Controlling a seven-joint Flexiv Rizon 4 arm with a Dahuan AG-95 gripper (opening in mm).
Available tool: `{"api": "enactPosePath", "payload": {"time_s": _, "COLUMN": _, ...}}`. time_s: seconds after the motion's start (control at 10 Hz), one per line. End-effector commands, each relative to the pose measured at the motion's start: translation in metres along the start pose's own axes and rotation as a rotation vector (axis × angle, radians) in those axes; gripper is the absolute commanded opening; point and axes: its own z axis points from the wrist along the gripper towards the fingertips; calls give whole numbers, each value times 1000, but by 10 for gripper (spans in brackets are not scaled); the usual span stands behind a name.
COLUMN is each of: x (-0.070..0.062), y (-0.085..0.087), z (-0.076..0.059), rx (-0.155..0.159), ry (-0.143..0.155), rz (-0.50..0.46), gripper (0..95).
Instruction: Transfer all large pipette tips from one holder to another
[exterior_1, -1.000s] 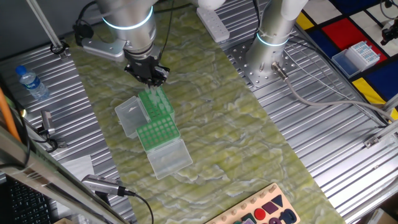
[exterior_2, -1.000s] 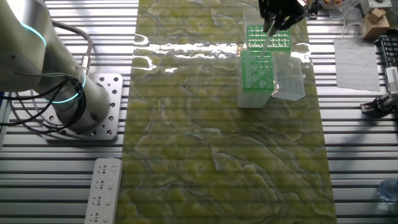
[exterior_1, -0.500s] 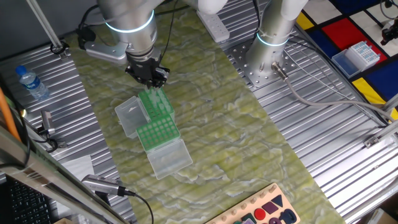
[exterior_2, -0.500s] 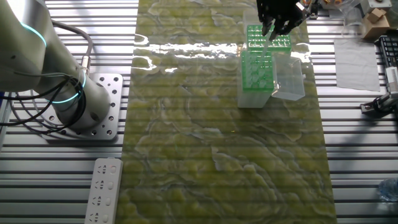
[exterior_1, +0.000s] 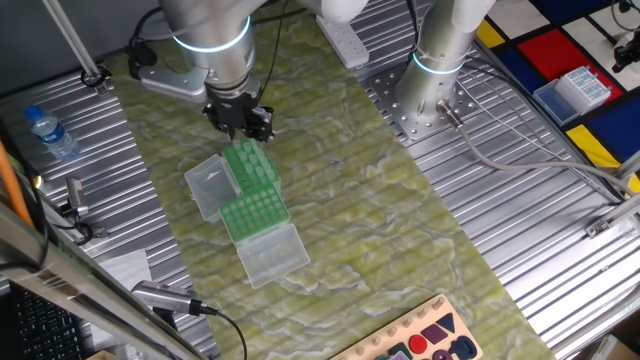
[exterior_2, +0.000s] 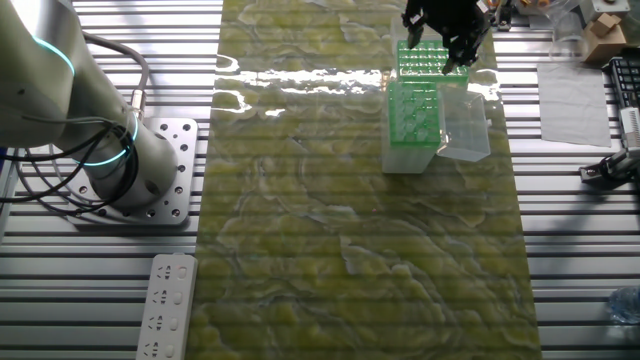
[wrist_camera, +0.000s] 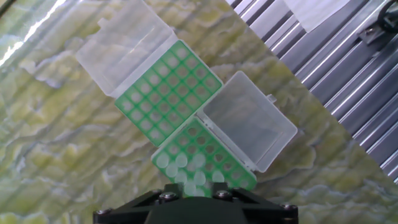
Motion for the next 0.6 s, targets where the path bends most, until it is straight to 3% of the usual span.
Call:
{"api": "enactPosePath", "payload": {"time_s": 0.1, "x": -10, "y": 5, "z": 3, "rx": -14, "ry": 0, "rz": 118, "gripper": 0}}
{"api": "enactPosePath", "payload": {"time_s": 0.3, "x": -27, "y": 16, "z": 6, "rx": -77, "ry": -32, "rz": 278, "gripper": 0}}
{"api": "enactPosePath", "payload": {"time_s": 0.6, "x": -63, "y": 51, "z": 10, "rx": -108, "ry": -45, "rz": 468, "gripper": 0}}
